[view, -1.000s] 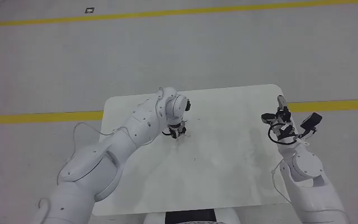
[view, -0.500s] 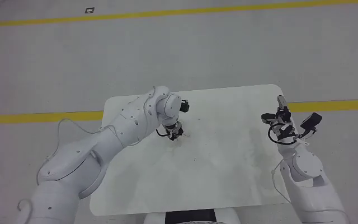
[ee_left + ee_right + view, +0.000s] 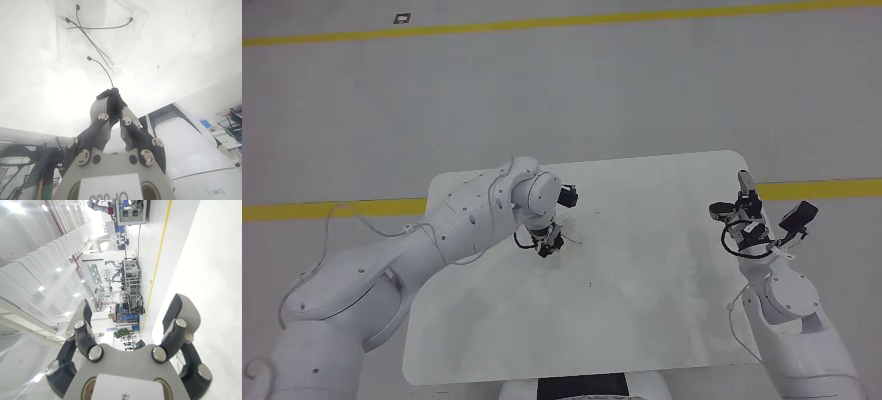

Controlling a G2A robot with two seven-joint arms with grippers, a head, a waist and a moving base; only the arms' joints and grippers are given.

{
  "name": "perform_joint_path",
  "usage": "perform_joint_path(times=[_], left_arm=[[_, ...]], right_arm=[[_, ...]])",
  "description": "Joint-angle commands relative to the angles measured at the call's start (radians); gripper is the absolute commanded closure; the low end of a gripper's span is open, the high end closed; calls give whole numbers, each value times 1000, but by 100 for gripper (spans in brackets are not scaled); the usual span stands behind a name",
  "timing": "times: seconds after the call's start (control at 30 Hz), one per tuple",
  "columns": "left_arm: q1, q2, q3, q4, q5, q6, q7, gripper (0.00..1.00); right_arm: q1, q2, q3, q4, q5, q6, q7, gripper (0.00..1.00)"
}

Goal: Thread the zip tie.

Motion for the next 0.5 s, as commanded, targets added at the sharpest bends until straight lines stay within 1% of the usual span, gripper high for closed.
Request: perform_joint_path(times=[0.0, 0.1, 0.13, 0.2, 0.23, 0.33, 0.37, 0.4, 0.47], left_arm=[[0, 0, 0, 0, 0, 0, 0, 100], [3, 0, 0, 2, 0, -1, 8, 100], [13, 2, -3, 11, -3, -10, 27, 100], [9, 9, -7, 11, 0, -47, 18, 100], [7, 15, -9, 11, 9, -54, 13, 100], [9, 43, -29, -5, 10, -85, 10, 100], [14, 58, -43, -19, 8, -103, 20, 100], [18, 71, -51, -29, 10, -111, 21, 100], [27, 97, -70, -63, 15, -130, 27, 100]], right_arm=[[0, 0, 0, 0, 0, 0, 0, 0], [0, 0, 0, 0, 0, 0, 0, 0], [0, 0, 0, 0, 0, 0, 0, 0], [0, 0, 0, 0, 0, 0, 0, 0], [0, 0, 0, 0, 0, 0, 0, 0], [0, 0, 0, 0, 0, 0, 0, 0], [0, 0, 0, 0, 0, 0, 0, 0], [0, 0, 0, 0, 0, 0, 0, 0], [0, 0, 0, 0, 0, 0, 0, 0]])
